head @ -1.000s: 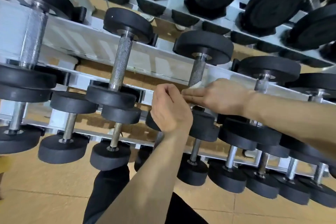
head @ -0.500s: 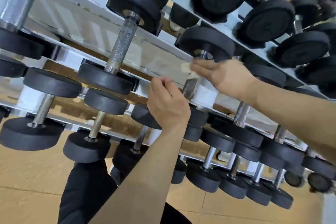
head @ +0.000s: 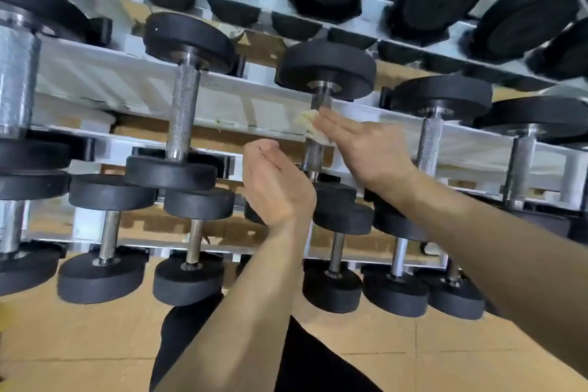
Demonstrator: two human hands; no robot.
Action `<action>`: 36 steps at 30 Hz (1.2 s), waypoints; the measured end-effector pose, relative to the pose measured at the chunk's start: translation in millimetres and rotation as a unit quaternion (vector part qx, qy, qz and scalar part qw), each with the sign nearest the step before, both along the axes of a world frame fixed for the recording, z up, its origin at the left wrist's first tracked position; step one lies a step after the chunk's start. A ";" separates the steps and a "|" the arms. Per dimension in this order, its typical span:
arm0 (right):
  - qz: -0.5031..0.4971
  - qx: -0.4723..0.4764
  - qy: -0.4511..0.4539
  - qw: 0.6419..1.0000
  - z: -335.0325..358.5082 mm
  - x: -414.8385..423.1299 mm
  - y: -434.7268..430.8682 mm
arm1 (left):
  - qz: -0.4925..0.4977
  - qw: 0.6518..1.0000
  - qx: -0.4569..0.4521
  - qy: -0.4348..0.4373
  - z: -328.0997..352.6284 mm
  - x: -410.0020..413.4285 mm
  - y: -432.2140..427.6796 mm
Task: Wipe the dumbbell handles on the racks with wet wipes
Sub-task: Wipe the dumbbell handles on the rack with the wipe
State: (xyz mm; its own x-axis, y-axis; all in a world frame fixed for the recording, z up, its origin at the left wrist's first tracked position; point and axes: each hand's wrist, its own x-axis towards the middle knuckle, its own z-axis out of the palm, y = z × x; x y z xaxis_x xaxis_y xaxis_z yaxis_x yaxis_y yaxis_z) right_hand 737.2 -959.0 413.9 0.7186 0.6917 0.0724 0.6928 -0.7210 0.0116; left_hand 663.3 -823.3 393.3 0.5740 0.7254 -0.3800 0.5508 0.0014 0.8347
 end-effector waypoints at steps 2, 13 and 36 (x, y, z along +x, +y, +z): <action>-0.084 0.089 0.046 0.991 -6.2 -21.4 7.4 | -0.015 0.999 0.028 -0.009 1.1 0.5 0.4; -0.249 0.223 0.344 0.877 8.4 -4.3 22.8 | -0.033 0.992 0.092 0.081 11.8 5.0 -2.4; -0.476 0.512 0.363 0.617 -19.3 18.7 28.3 | -0.039 0.991 0.090 0.089 16.9 6.2 -1.6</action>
